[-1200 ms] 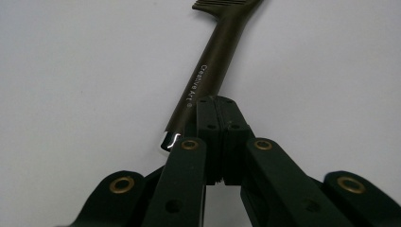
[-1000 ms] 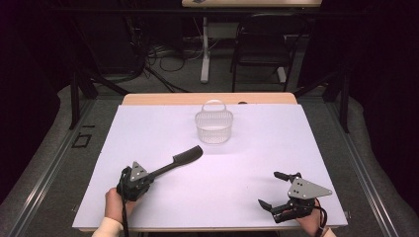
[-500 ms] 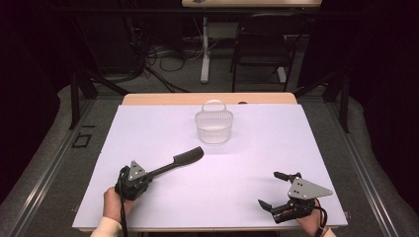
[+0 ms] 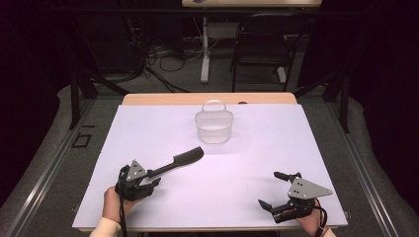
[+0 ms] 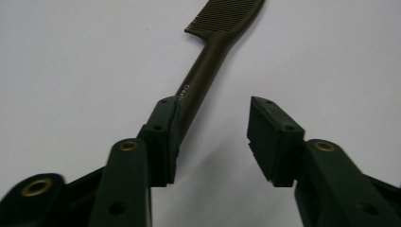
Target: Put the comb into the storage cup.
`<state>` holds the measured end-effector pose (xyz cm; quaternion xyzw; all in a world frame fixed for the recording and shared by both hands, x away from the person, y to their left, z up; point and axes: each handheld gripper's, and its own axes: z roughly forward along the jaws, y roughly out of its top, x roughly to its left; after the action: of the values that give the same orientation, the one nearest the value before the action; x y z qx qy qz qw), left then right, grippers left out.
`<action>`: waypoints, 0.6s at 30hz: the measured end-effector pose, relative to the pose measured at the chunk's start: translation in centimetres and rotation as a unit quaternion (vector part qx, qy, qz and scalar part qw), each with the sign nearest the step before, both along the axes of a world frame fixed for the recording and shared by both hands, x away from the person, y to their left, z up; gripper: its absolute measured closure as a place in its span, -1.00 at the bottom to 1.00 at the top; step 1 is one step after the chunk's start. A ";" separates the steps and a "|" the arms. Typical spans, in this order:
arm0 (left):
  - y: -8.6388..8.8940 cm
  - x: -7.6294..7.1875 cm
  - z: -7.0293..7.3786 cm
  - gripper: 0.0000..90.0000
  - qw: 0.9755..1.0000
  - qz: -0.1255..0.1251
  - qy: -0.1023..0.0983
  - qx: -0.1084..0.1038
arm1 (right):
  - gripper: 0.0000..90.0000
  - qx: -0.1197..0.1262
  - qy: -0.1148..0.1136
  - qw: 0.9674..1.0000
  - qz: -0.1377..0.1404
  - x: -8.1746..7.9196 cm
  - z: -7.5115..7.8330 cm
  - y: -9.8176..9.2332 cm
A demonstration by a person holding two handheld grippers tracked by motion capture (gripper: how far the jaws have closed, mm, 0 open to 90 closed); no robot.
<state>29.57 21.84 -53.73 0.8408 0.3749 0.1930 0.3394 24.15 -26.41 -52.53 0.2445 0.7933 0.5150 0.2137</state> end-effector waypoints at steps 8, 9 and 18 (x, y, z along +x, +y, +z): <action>-0.1 0.2 0.3 -0.33 1.000 -0.005 0.004 0.006 | -1.00 0.000 -0.001 1.000 -0.002 0.0 0.0 0.0; -0.1 0.2 0.4 -0.34 1.000 -0.005 0.003 0.007 | -1.00 0.000 -0.001 1.000 -0.002 0.0 0.0 0.0; -0.3 0.7 0.6 -0.80 1.000 -0.006 0.019 0.024 | -1.00 -0.002 0.003 1.000 -0.005 0.0 -0.2 0.1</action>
<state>30.26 21.55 -53.10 0.8544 0.3720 0.1836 0.3131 24.18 -26.33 -52.69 0.2499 0.7934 0.5118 0.2145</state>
